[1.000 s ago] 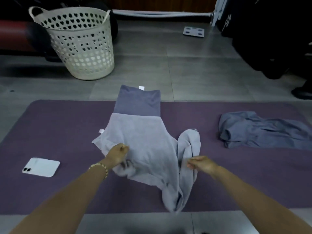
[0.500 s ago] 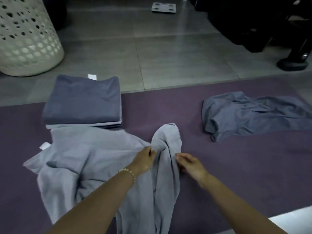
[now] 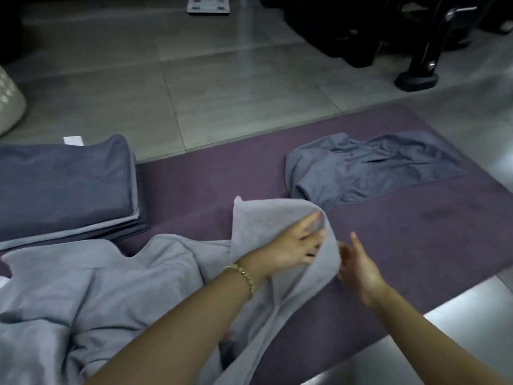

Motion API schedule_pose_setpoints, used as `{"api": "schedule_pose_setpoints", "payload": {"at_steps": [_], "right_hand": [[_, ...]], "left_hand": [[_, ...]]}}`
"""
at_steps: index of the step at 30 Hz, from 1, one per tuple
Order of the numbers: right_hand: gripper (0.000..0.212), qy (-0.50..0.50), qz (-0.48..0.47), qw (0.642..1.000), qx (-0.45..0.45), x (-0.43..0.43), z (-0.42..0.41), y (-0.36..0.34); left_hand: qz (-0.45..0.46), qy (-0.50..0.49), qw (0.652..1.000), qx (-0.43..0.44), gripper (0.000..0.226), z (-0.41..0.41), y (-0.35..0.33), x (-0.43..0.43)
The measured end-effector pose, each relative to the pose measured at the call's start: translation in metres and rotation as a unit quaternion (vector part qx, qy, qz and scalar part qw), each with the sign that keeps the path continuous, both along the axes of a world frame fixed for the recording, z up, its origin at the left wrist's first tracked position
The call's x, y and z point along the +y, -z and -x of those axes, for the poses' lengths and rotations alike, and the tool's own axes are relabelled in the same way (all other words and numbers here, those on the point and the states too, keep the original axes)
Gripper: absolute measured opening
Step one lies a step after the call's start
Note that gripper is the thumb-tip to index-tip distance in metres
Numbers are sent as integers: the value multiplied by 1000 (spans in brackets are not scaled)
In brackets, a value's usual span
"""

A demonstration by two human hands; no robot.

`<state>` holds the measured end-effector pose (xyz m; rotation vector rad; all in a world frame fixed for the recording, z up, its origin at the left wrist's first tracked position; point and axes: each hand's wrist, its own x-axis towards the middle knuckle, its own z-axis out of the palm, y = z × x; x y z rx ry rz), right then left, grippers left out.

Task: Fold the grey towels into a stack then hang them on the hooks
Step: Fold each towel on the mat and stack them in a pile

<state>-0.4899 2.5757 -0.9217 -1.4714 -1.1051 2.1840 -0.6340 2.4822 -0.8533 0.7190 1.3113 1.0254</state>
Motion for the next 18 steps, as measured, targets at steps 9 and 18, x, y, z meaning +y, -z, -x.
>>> {"api": "schedule_pose_setpoints", "payload": {"at_steps": [9, 18], "right_hand": [[32, -31, -166, 970, -177, -2, -46, 30], [65, -140, -253, 881, -374, -20, -40, 36]], "left_hand": [[62, -243, 890, 382, 35, 31, 86, 0], [177, -248, 896, 323, 58, 57, 105, -3]]}}
